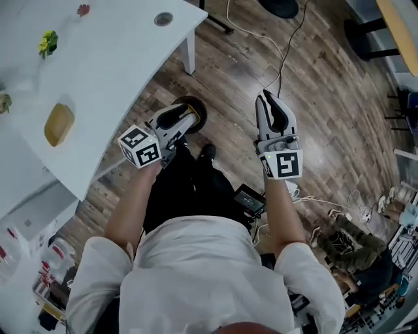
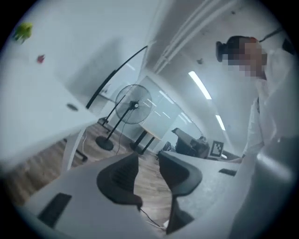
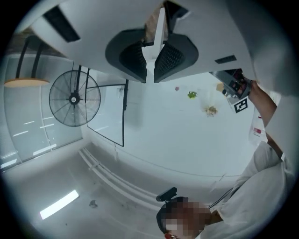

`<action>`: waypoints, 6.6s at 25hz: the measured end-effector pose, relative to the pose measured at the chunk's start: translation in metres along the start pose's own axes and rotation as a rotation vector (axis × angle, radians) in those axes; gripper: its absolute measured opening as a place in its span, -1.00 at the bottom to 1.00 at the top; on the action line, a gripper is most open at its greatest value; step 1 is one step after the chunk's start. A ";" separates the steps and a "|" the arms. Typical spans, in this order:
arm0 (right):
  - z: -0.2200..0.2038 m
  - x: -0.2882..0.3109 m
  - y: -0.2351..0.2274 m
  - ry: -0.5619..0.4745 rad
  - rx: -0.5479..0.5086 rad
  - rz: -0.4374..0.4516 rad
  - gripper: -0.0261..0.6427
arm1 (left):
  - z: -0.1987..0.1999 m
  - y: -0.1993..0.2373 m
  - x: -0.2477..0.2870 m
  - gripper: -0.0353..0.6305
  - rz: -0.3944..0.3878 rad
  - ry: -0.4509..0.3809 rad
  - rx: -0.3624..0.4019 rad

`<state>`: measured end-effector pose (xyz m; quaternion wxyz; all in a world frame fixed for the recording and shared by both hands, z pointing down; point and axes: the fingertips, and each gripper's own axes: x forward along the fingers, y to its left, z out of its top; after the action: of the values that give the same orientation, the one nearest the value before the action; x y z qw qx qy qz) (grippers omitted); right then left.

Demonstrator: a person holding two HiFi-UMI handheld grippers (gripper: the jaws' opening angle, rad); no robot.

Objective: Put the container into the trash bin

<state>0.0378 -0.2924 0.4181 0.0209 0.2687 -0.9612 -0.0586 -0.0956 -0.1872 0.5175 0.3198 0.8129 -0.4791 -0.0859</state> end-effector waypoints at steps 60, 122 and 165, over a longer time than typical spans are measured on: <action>0.182 0.259 0.335 -0.037 0.092 0.472 -0.72 | 0.090 0.253 -0.565 -0.22 0.844 -0.011 -0.090; 0.079 -0.137 -0.034 -0.082 0.135 -0.123 -0.75 | 0.060 0.015 -0.100 -0.83 0.340 -0.047 -0.334; -0.403 -0.050 0.074 0.352 0.259 0.093 -0.75 | -0.438 0.353 -0.047 -0.83 0.806 0.016 -0.876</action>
<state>0.0709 -0.2443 0.8270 0.1562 0.2309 -0.9536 0.1140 -0.1806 -0.0751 1.0644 0.6365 0.3599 -0.6673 -0.1414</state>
